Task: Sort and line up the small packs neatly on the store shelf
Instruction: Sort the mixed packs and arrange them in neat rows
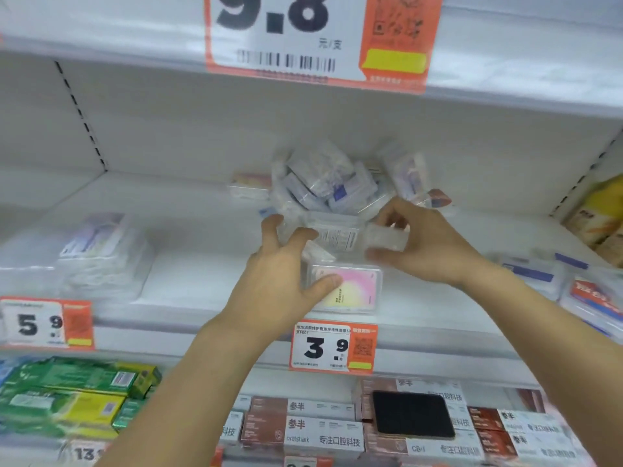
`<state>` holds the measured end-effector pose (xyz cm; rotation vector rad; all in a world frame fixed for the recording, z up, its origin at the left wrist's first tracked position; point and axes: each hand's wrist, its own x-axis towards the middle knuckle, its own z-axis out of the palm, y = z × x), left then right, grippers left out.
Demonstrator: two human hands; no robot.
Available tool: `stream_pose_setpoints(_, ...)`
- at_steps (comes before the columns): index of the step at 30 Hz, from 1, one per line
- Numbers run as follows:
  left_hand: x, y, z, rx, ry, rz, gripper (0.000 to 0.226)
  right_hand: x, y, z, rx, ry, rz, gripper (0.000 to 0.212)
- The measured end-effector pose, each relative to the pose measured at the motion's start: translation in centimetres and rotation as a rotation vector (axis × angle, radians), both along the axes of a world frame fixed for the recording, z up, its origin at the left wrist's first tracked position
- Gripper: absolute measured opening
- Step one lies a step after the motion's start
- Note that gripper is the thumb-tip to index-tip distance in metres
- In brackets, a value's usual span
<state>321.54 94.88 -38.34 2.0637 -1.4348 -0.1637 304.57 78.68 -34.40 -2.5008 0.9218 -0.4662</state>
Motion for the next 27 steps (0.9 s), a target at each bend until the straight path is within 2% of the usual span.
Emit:
stream_pose_setpoints(2,0.1,0.0,0.0,0.028,-0.069,0.008,0.070,-0.9,0.6,0.6,0.079,0.094,0.083,0.029)
stream_pose_setpoints(3,0.2,0.0,-0.1,0.038,-0.117,0.012,0.072,-1.2,0.6,1.2,0.140,0.074,0.093,0.024)
stream_pose_setpoints(5,0.3,0.2,-0.2,0.053,-0.143,0.017,0.076,-1.2,-0.4,2.1,0.199,-0.126,0.043,0.015)
stream_pose_setpoints(6,0.3,0.2,-0.3,0.063,-0.124,0.016,0.077,-0.9,-1.2,2.5,0.109,-0.223,-0.024,0.015)
stream_pose_setpoints(8,0.1,0.1,-0.5,0.080,-0.096,0.005,0.071,0.4,-3.1,3.0,-0.149,-0.256,-0.133,0.023)
stream_pose_setpoints(11,-0.2,0.1,-0.7,0.074,-0.135,-0.002,0.065,3.7,-4.6,2.8,-0.307,-0.006,-0.061,0.050)
stream_pose_setpoints(14,-0.1,0.0,-0.5,0.085,-0.143,0.000,0.063,6.9,-5.1,2.1,-0.512,0.368,-0.178,0.080)
stream_pose_setpoints(17,-0.4,0.1,-0.4,0.092,-0.148,0.002,0.060,9.2,-5.4,2.2,-0.442,0.478,-0.239,0.095)
stream_pose_setpoints(19,-0.5,0.1,-0.3,0.094,-0.152,-0.017,0.059,10.1,-5.3,2.5,-0.408,0.443,-0.188,0.092)
stream_pose_setpoints(23,0.2,0.3,0.1,0.119,-0.097,-0.084,0.056,10.4,-3.9,2.5,-0.439,0.284,-0.142,0.069)
stream_pose_setpoints(27,0.9,0.5,0.4,0.089,0.003,-0.115,0.054,9.7,-3.1,1.7,-0.415,0.091,-0.043,0.067)
